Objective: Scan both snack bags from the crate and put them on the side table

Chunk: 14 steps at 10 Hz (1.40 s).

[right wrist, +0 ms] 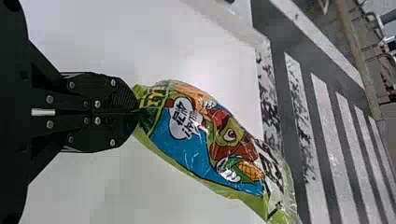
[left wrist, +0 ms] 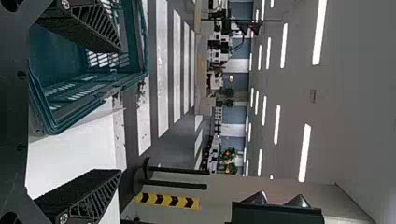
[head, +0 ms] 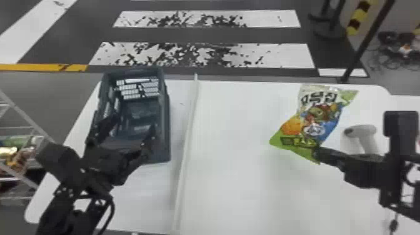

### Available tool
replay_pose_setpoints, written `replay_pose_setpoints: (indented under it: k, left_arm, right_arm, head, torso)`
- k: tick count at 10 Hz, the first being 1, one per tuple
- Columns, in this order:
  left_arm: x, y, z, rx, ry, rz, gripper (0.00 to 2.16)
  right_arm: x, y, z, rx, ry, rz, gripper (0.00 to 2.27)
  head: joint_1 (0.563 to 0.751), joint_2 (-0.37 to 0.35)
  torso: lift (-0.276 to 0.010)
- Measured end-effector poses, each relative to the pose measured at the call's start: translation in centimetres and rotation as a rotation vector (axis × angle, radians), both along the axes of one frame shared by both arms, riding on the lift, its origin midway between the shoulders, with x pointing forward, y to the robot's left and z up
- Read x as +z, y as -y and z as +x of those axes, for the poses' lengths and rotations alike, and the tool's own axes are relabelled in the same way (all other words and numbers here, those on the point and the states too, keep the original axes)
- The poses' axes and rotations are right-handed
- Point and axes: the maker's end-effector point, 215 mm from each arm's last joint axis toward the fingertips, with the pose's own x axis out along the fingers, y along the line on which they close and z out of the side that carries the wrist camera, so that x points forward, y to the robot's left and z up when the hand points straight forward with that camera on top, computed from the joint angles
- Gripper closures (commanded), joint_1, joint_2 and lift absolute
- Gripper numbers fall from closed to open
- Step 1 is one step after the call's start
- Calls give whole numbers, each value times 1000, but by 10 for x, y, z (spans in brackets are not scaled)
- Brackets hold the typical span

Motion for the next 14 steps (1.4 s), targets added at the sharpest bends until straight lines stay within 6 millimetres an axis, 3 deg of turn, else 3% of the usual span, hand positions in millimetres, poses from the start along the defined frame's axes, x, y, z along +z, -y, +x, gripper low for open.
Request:
replay_pose_setpoints:
  k: [3,5,6,8,10,11,12,13,14]
  left_arm:
    - [-1,-3,0,-3,-4,2,76]
    - [-1,-3,1,-8,-6,3,76]
    - [-1,-4,2,-8,-7,2,76]
    - [-5,-6,2,-5,-12,0,76]
    - [-7,-6,3,-5,-15,0,76]
    - [-7,-6,3,-6,-15,0,76]
    - [-6,-6,3,-6,-14,0,76]
    - [-7,-6,3,-6,-15,0,76]
    - [-8,-7,3,-5,-17,0,76]
  right_arm:
    - [32,30,19,89,189,-732,2253]
    - [34,31,6,200,289,-1272,2253]
    - [25,30,-6,251,303,-1493,2253]
    - [4,24,-31,326,294,-1713,2253]
    - [-19,8,-53,415,288,-1771,2132]
    - [-33,-2,-61,461,282,-1744,1376]
    - [-49,-17,-67,516,262,-1646,157]
    - [-63,-30,-72,560,226,-1510,-2]
    - [-75,-45,-78,590,171,-1331,19]
  head:
    - [695,-36]
    - [695,-39]
    - [695,-36]
    - [695,-26]
    - [695,-8]
    - [695,6]
    - [695,25]
    - [695,53]
    - [695,78]
  torso:
    - [-87]
    - [-87]
    - [-87]
    - [-87]
    - [-87]
    - [-87]
    - [-87]
    - [-87]
    - [-87]
